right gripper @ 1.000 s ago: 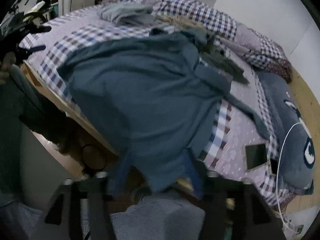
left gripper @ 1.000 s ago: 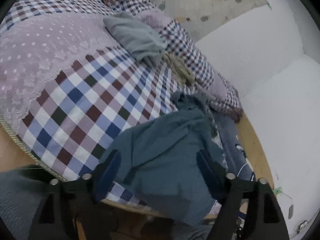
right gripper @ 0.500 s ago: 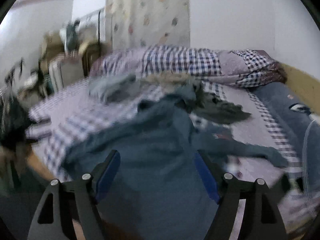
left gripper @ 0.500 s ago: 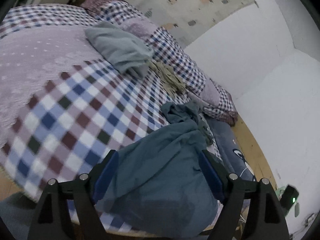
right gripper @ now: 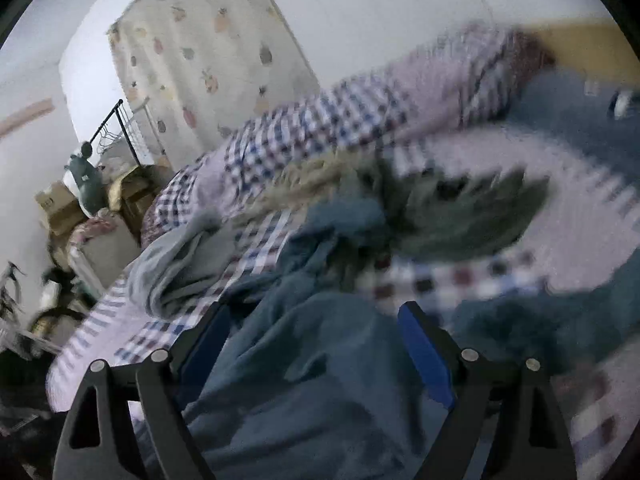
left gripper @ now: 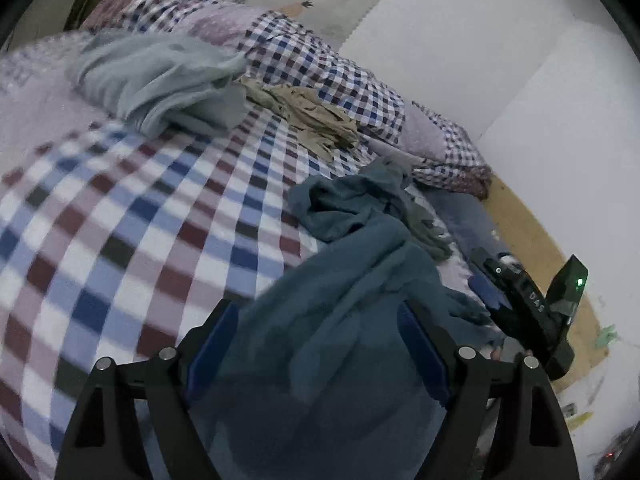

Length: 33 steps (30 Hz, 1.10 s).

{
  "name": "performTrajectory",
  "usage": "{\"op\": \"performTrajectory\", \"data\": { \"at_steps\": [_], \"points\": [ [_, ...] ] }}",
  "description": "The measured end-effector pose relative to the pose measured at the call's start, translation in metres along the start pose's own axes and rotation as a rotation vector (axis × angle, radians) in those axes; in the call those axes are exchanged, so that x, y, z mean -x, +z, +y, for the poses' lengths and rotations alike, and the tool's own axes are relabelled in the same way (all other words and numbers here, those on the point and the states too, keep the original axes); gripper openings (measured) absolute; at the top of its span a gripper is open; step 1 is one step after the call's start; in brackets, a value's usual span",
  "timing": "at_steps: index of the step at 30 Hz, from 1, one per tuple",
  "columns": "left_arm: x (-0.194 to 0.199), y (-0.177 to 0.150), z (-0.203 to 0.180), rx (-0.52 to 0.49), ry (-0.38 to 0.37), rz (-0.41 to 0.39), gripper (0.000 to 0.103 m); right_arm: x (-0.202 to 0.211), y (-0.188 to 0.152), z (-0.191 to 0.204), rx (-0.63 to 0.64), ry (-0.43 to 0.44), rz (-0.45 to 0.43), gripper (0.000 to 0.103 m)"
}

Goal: Fold clothes

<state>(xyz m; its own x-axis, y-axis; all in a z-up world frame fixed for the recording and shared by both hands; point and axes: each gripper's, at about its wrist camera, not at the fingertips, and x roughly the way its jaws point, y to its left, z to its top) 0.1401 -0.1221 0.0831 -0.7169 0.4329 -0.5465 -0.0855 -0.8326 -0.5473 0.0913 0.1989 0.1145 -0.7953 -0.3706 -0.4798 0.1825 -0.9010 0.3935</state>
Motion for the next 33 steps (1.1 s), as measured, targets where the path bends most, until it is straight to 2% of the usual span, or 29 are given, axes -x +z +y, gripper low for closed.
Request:
{"op": "performTrajectory", "data": {
  "at_steps": [2,4,10,14,16,18,19,22,25,28,29,31,32,33],
  "points": [
    [-0.005,0.009,-0.002,-0.031,0.026,-0.018,0.085,-0.009,0.0,-0.002,-0.004,0.033,0.026,0.089],
    [-0.012,0.023,-0.004,-0.069,0.05,-0.039,0.085,-0.01,0.003,0.003,0.035,0.031,0.008,0.089],
    [-0.051,0.075,-0.026,-0.203,0.076,-0.067,0.085,-0.012,0.009,-0.006,-0.004,0.051,-0.012,0.089],
    [-0.092,0.102,-0.058,-0.364,0.127,-0.051,0.085,-0.012,0.014,-0.021,-0.066,0.034,-0.013,0.089],
    [-0.121,0.106,-0.081,-0.513,0.189,-0.032,0.082,-0.011,0.018,-0.03,-0.096,0.022,-0.023,0.089],
    [-0.154,0.105,-0.096,-0.618,0.221,0.04,0.071,-0.011,0.021,-0.036,-0.119,0.011,-0.033,0.089],
    [-0.169,0.105,-0.101,-0.65,0.229,0.082,0.069,-0.011,0.022,-0.04,-0.131,0.008,-0.037,0.089],
    [-0.205,0.107,-0.103,-0.683,0.242,0.186,0.068,-0.011,0.024,-0.047,-0.165,0.008,-0.042,0.089],
    [-0.234,0.109,-0.096,-0.729,0.317,0.245,0.068,-0.011,0.025,-0.052,-0.191,0.011,-0.044,0.089],
    [-0.251,0.102,-0.088,-0.755,0.334,0.309,0.068,-0.009,0.026,-0.053,-0.197,0.011,-0.048,0.089],
    [-0.254,0.099,-0.088,-0.769,0.342,0.321,0.063,-0.009,0.026,-0.053,-0.197,0.01,-0.05,0.089],
    [-0.261,0.094,-0.086,-0.798,0.357,0.345,0.04,-0.009,0.026,-0.053,-0.201,0.009,-0.05,0.089],
    [-0.264,0.091,-0.085,-0.812,0.365,0.357,0.019,-0.009,0.026,-0.054,-0.204,0.009,-0.05,0.089],
    [-0.263,0.092,-0.085,-0.807,0.374,0.338,0.012,-0.009,0.026,-0.054,-0.207,0.007,-0.048,0.089]
  ]
}}
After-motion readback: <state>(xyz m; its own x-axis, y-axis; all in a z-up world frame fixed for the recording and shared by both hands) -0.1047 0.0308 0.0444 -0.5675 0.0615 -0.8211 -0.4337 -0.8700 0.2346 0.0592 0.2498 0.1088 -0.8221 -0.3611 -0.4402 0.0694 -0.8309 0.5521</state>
